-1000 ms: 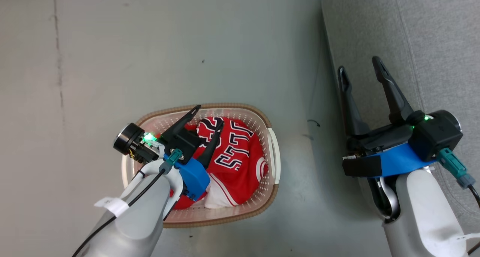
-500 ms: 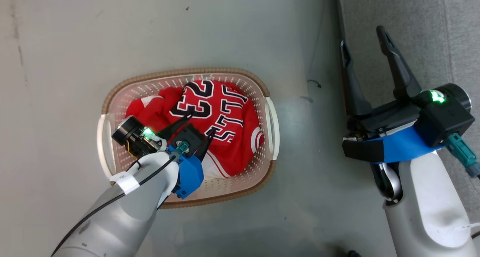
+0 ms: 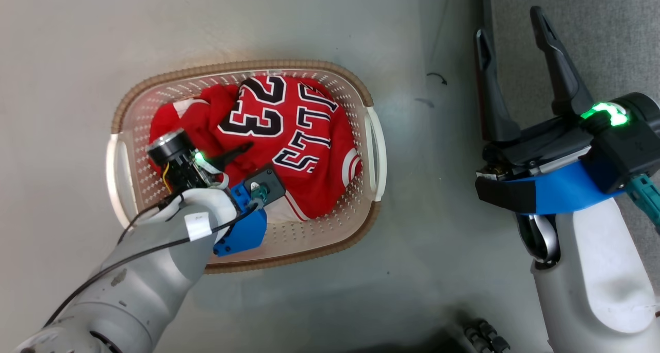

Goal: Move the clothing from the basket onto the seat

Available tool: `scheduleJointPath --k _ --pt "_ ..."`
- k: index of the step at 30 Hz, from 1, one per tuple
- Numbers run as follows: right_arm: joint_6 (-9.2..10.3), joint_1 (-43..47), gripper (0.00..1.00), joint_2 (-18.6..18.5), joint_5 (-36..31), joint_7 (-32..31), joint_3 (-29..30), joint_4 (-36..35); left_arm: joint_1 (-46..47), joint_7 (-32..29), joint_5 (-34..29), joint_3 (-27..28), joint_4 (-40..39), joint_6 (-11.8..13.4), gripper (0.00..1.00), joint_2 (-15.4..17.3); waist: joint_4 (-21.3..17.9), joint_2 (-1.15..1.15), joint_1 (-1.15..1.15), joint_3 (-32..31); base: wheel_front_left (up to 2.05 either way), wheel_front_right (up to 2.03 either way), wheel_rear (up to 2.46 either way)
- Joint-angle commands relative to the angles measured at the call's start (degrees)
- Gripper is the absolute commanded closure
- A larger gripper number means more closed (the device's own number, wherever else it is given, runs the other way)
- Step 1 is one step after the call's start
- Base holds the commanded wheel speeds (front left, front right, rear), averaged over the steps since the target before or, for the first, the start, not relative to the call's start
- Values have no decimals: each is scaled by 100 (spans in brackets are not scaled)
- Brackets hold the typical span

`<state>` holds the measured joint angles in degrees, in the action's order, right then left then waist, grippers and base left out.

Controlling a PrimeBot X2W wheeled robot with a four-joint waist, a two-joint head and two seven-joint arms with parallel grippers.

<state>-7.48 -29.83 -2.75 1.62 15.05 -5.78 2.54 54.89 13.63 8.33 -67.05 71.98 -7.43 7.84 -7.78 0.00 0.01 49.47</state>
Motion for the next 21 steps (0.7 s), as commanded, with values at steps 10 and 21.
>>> scheduleJointPath --k 10,21 --pt "-3 -66 0 -24 42 20 64 -220 411 -406 -451 -373 157 227 0 -38 -142 0 -1 407 0 0 0" --pt "-3 89 0 -23 100 20 110 -508 713 -645 -613 -485 187 340 0 -77 -262 0 -1 774 0 0 0"
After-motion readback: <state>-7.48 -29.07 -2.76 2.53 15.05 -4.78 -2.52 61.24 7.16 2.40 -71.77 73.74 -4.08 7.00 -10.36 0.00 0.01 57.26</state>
